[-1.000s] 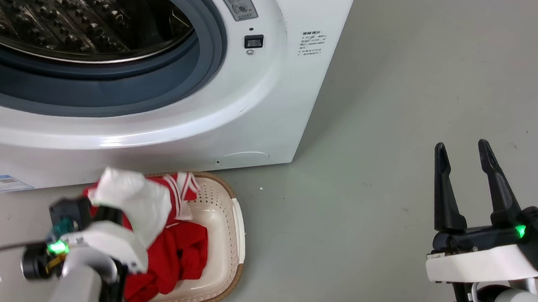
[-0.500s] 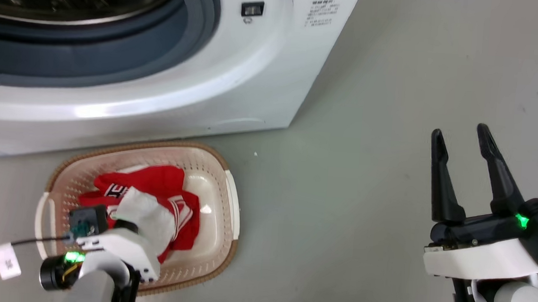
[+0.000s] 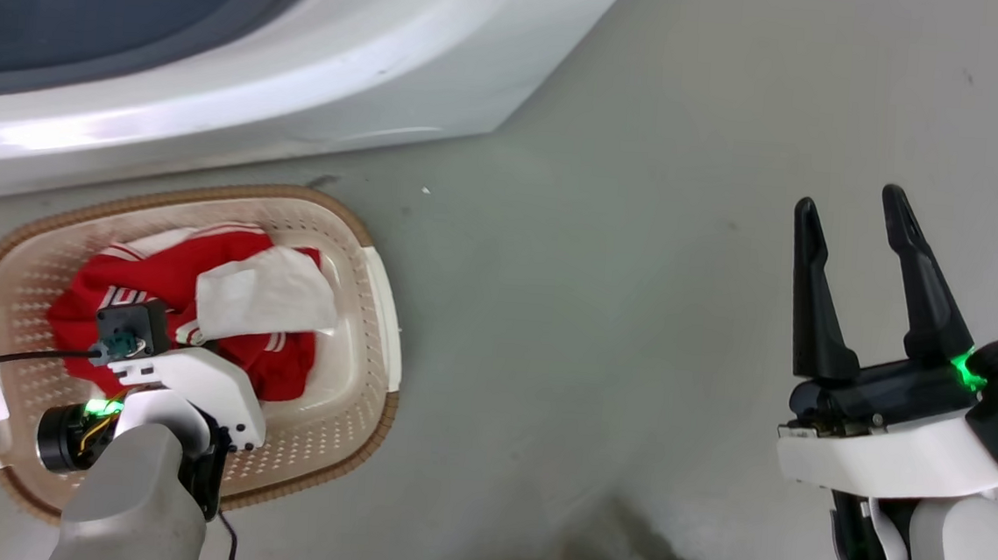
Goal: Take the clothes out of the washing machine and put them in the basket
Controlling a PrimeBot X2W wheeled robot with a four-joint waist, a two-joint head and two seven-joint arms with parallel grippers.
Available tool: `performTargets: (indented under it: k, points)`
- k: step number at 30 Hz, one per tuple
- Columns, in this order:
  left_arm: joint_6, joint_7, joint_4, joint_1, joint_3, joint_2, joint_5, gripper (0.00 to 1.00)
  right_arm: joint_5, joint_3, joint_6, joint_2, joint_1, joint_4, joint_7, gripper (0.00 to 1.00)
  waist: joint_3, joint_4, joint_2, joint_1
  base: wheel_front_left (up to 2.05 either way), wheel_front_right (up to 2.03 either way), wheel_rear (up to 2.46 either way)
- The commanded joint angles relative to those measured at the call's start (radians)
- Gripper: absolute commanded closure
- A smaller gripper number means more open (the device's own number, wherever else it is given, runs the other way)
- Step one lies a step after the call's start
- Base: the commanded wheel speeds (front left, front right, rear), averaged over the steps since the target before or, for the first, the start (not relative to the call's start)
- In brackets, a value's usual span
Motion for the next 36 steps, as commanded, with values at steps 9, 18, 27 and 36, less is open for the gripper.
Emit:
performTargets:
  k: [9,18,27,36]
  points:
    - [0.001,-0.004,0.123,-0.045,-0.006,0.014,-0.011,1.00,0.017,0.010,0.000,0.001,-0.041,0.027,-0.026,0.00,0.049,-0.037,-0.0001,-0.0001,0.00,0.00,0.00]
    - [0.003,-0.008,0.140,-0.017,-0.014,-0.003,-0.019,0.00,0.007,0.009,0.000,0.001,-0.039,0.070,-0.036,0.00,-0.054,-0.004,-0.0001,-0.0001,0.00,0.00,0.00]
    - [0.017,-0.008,-0.050,0.086,-0.005,-0.037,0.006,0.00,-0.028,-0.012,0.000,0.001,0.010,0.094,-0.007,0.00,-0.232,0.066,-0.0001,-0.0001,0.00,0.00,0.00]
    - [0.016,-0.008,-0.331,0.219,0.043,-0.073,0.047,0.00,-0.058,-0.031,0.000,0.001,0.069,0.074,0.040,0.00,-0.352,0.132,-0.0001,-0.0001,0.00,0.00,0.00]
